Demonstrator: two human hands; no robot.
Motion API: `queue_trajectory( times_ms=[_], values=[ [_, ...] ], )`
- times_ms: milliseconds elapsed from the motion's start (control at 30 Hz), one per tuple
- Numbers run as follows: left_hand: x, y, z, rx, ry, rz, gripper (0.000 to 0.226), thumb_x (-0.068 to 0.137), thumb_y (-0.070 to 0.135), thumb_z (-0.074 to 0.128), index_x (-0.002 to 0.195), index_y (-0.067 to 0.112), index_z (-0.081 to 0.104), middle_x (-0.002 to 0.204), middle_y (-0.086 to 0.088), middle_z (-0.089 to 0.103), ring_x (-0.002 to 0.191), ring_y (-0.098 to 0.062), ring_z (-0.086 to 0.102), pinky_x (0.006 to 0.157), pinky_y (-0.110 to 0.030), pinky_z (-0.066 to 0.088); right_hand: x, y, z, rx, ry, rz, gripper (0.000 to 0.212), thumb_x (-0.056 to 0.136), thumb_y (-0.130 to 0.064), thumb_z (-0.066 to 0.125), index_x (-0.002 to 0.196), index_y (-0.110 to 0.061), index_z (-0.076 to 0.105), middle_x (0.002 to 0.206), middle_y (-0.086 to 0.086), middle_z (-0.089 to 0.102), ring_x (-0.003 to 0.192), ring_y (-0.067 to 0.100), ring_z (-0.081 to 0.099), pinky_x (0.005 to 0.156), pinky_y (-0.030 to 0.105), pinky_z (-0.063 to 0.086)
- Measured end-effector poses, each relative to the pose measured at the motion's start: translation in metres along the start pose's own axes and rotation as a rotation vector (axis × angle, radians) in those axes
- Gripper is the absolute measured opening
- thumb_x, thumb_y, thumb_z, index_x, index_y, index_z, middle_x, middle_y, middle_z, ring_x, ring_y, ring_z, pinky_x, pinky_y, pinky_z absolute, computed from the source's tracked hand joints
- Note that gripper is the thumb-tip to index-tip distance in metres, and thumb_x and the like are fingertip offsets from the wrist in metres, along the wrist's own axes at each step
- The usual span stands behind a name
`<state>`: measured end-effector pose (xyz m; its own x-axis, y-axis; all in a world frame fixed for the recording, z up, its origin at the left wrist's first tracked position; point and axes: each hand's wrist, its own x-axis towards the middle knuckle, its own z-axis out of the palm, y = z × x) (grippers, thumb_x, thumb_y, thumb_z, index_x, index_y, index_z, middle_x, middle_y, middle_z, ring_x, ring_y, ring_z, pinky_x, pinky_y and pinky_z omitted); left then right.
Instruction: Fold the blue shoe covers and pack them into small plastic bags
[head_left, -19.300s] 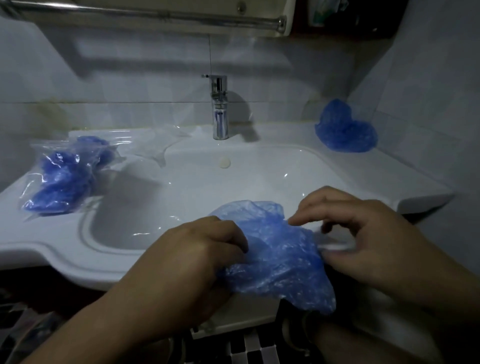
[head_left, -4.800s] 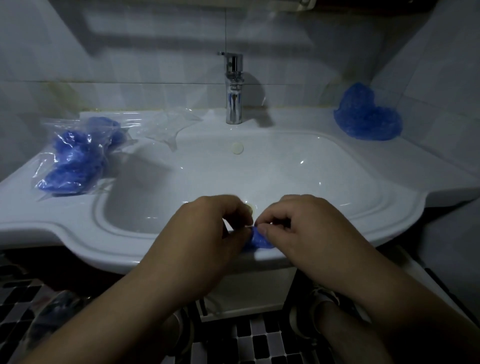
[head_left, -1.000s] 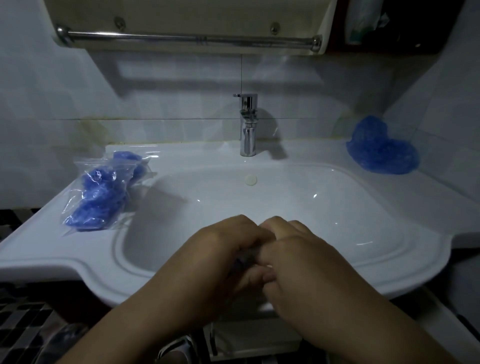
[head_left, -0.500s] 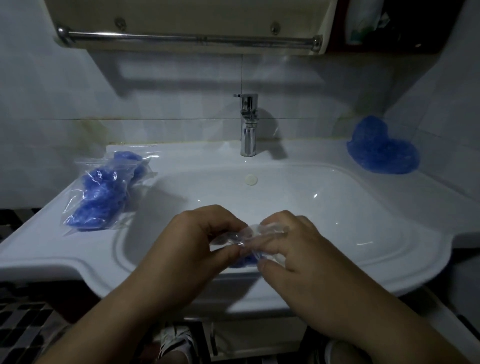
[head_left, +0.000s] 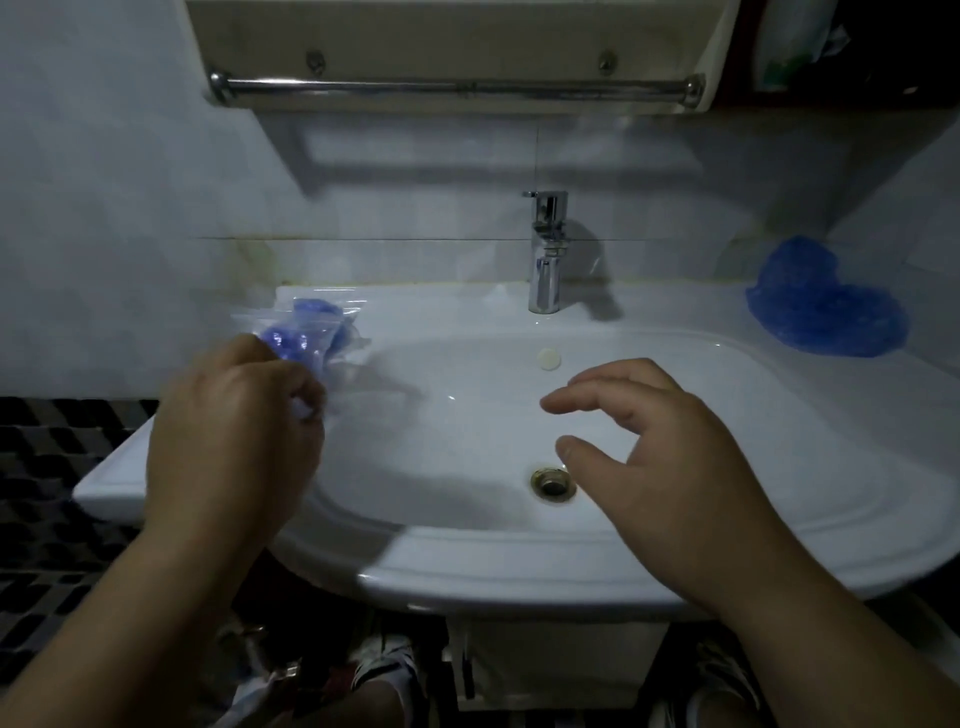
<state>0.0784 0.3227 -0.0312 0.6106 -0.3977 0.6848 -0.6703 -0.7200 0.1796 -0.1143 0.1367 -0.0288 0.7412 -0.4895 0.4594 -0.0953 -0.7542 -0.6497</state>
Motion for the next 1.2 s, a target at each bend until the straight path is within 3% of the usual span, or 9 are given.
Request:
queue_trajectory(
  times_ms=[133,267,400,500,700,833,967,1067,1200],
  values=[
    [-0.007,-0.021,0.002,0.169,-0.207,-0.104,0.016,0.069,0.015,0.071,0.058,0.024,0.065,0.071,-0.010,0.063,0.067,-0.037,0.060,0.056,-0.029,0.039,0.004,-0.002,0.012,-0.007,-0.004,0.009,0.023,0.085,-0.023,0.066,0.101,-0.040,0.068,0.113,-0.026,0.054,0.105,-0.016,0.047,0.081,0.000,0.035],
    [-0.004,-0.036,0.006,0.103,-0.368,-0.167,0.024,0.073,0.027,0.070,0.055,0.025,0.053,0.068,-0.004,0.052,0.064,-0.031,0.050,0.058,-0.029,0.038,0.005,-0.004,0.021,-0.007,-0.021,0.013,0.024,0.086,-0.023,0.065,0.101,-0.041,0.067,0.114,-0.027,0.054,0.103,-0.020,0.045,0.080,0.005,0.036],
    [-0.003,-0.032,-0.002,0.149,-0.540,-0.190,0.038,0.065,0.055,0.074,0.088,0.028,0.059,0.091,-0.001,0.061,0.084,-0.030,0.057,0.073,-0.034,0.047,0.006,-0.001,0.023,-0.020,-0.044,0.017,0.023,0.086,-0.023,0.065,0.100,-0.041,0.067,0.113,-0.026,0.054,0.102,-0.024,0.041,0.080,0.005,0.035],
    [-0.004,-0.014,-0.015,0.332,-0.472,-0.124,0.064,0.065,0.068,0.070,0.117,0.034,0.056,0.118,0.002,0.059,0.111,-0.029,0.053,0.087,-0.042,0.043,0.006,0.002,0.023,-0.032,-0.075,0.043,0.022,0.086,-0.024,0.064,0.101,-0.041,0.067,0.114,-0.026,0.053,0.100,-0.022,0.042,0.077,0.006,0.037],
    [0.002,0.044,-0.016,0.122,-0.356,0.029,0.073,0.070,0.065,0.068,0.133,0.030,0.053,0.135,0.001,0.051,0.123,-0.027,0.045,0.097,-0.047,0.038,0.004,0.016,0.012,-0.128,-0.097,0.128,0.023,0.087,-0.027,0.064,0.107,-0.038,0.065,0.116,-0.026,0.050,0.099,-0.009,0.051,0.076,0.003,0.035],
    [0.019,0.103,0.012,-0.137,-0.394,0.208,0.068,0.080,0.062,0.060,0.140,0.034,0.041,0.139,0.008,0.046,0.124,-0.016,0.046,0.104,-0.040,0.039,0.025,0.053,-0.030,-0.343,-0.040,0.332,0.034,0.089,-0.030,0.060,0.122,-0.031,0.060,0.132,-0.012,0.047,0.110,0.011,0.054,0.090,0.024,0.044],
    [0.040,0.159,0.049,-0.303,-0.513,0.349,0.075,0.085,0.057,0.059,0.148,0.031,0.028,0.150,0.009,0.036,0.134,-0.014,0.039,0.113,-0.037,0.031,0.057,0.117,-0.085,-0.450,0.030,0.503,0.051,0.090,-0.030,0.057,0.139,-0.019,0.049,0.145,0.003,0.045,0.124,0.024,0.051,0.104,0.035,0.041],
    [0.057,0.189,0.078,-0.329,-0.611,0.425,0.084,0.088,0.052,0.060,0.153,0.023,0.016,0.159,0.006,0.022,0.143,-0.015,0.026,0.117,-0.037,0.024,0.080,0.166,-0.113,-0.453,0.072,0.546,0.049,0.092,-0.023,0.057,0.138,-0.009,0.046,0.137,0.013,0.051,0.118,0.031,0.053,0.099,0.036,0.044],
    [0.081,0.215,0.110,-0.334,-0.675,0.444,0.088,0.089,0.049,0.061,0.155,0.019,0.010,0.161,0.003,0.017,0.146,-0.017,0.021,0.118,-0.039,0.022,0.121,0.228,-0.141,-0.524,0.045,0.525,0.032,0.094,-0.022,0.053,0.118,0.000,0.058,0.118,0.019,0.062,0.105,0.037,0.059,0.086,0.036,0.046]
  ],
)
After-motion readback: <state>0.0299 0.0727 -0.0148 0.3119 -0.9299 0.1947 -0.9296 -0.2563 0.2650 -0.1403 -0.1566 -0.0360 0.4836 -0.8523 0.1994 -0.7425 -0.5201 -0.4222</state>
